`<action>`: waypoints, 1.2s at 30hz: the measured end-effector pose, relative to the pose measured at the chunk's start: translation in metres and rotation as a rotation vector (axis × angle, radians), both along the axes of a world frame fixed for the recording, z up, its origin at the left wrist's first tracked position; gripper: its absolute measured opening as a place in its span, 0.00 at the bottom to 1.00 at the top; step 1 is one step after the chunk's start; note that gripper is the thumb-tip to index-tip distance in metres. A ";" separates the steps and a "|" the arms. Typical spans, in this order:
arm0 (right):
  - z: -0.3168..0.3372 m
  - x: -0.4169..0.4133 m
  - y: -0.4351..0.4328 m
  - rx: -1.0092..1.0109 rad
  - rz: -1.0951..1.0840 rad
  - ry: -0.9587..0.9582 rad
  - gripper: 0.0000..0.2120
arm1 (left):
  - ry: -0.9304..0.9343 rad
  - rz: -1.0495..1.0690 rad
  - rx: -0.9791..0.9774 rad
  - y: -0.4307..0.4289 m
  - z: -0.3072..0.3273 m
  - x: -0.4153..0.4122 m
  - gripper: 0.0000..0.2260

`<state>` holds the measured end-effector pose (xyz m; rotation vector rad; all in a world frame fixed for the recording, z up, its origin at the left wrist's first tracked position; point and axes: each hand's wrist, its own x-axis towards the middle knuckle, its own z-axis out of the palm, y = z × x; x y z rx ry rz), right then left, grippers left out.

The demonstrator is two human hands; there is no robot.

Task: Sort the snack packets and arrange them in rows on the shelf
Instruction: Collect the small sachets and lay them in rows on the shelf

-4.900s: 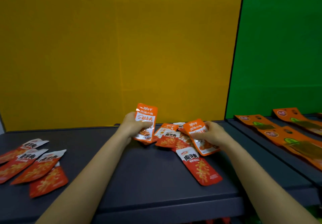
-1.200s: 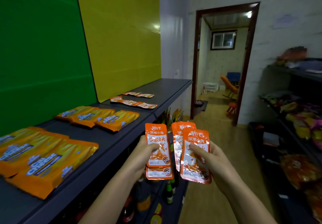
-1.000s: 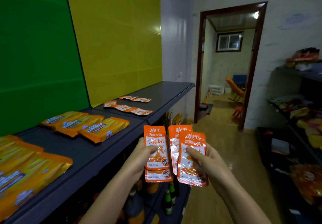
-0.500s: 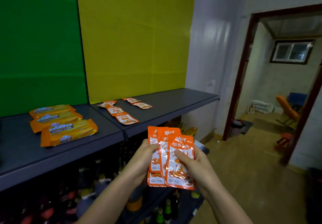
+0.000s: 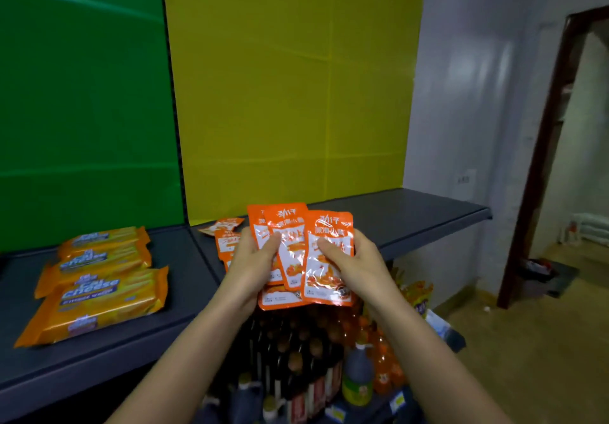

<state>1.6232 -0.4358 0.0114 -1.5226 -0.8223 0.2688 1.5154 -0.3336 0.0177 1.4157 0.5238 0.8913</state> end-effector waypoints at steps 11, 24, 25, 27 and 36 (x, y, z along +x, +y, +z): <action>-0.007 0.116 0.088 -0.366 0.085 -0.122 0.25 | 0.071 0.314 0.008 0.077 0.021 0.019 0.04; -0.033 0.159 0.118 -0.566 0.177 -0.557 0.28 | 0.176 0.515 0.001 0.063 0.015 0.082 0.14; -0.032 0.160 0.117 -0.569 0.184 -0.582 0.28 | 0.180 0.531 0.003 0.061 0.014 0.087 0.14; -0.028 0.162 0.114 -0.580 0.205 -0.633 0.29 | 0.191 0.559 -0.008 0.057 0.011 0.095 0.13; 0.006 0.196 0.118 -0.321 0.499 -0.452 0.22 | 0.171 0.573 -0.058 0.054 0.010 0.149 0.11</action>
